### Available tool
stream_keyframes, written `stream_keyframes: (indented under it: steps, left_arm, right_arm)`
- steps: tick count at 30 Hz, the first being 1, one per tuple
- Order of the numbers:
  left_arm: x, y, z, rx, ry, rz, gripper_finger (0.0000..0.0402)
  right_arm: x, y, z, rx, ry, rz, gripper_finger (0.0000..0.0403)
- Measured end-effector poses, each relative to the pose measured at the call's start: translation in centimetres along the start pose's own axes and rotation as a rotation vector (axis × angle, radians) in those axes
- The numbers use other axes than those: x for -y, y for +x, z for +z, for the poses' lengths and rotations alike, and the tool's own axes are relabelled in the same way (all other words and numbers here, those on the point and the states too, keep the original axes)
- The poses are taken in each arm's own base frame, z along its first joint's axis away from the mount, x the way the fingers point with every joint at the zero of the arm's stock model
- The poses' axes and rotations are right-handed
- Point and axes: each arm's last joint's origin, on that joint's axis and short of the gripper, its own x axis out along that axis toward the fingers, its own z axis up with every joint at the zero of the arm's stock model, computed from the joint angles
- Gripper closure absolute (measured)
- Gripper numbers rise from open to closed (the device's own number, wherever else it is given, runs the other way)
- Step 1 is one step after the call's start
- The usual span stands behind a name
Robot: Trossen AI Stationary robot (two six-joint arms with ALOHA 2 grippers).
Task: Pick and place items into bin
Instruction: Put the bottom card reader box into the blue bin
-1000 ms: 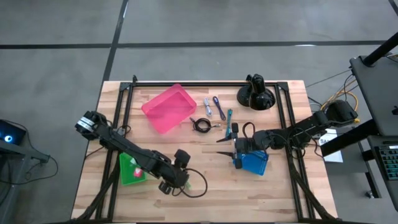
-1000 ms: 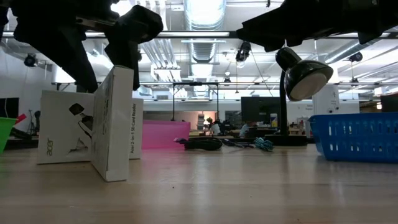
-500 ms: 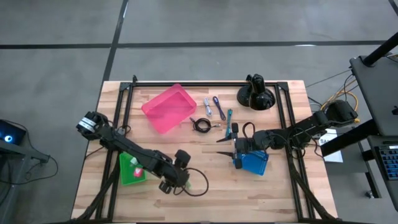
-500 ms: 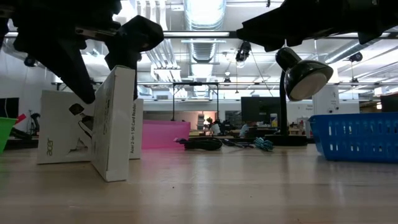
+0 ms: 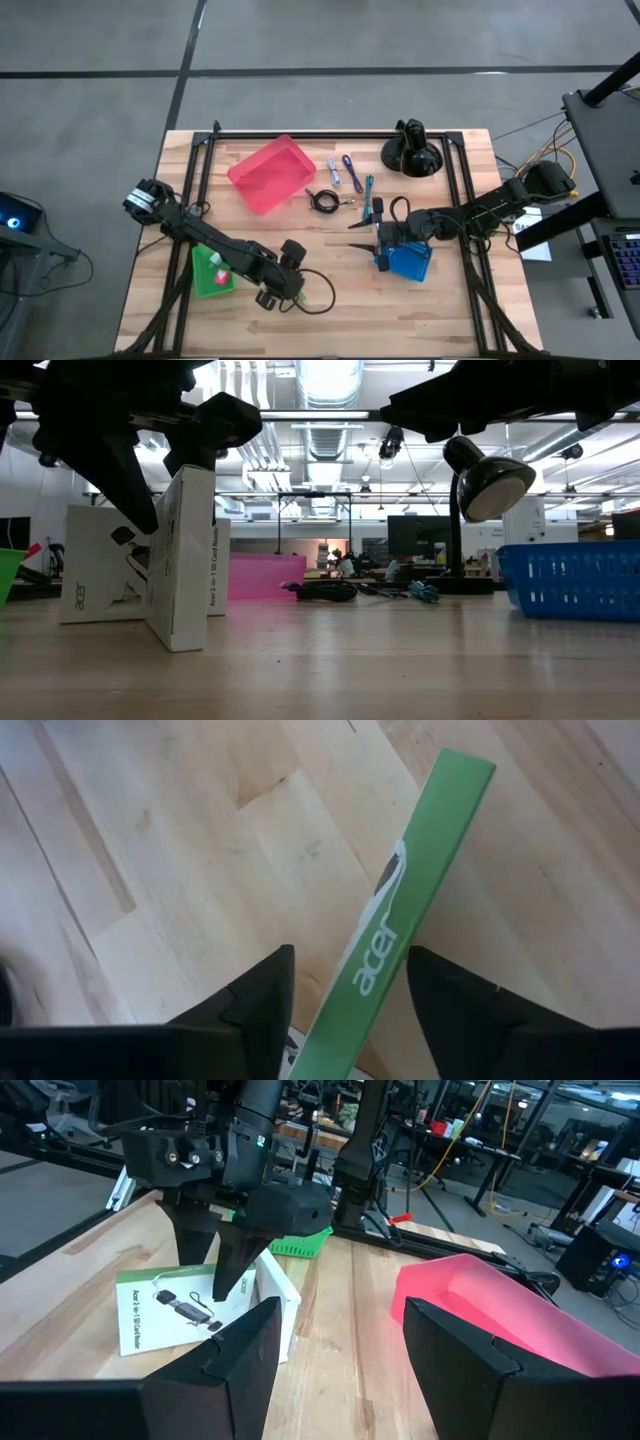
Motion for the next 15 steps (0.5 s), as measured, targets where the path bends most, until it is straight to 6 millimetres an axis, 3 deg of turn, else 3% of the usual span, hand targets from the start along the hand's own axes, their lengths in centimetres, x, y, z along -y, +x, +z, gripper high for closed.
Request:
stream_keyframes:
  steps: [15]
  left_arm:
    - [-0.18, -0.04, 0.12, 0.008, 0.03, 0.003, 0.0363]
  right_arm:
    - [0.0, 0.0, 0.0, 0.0, 0.0, 0.0, 0.0204]
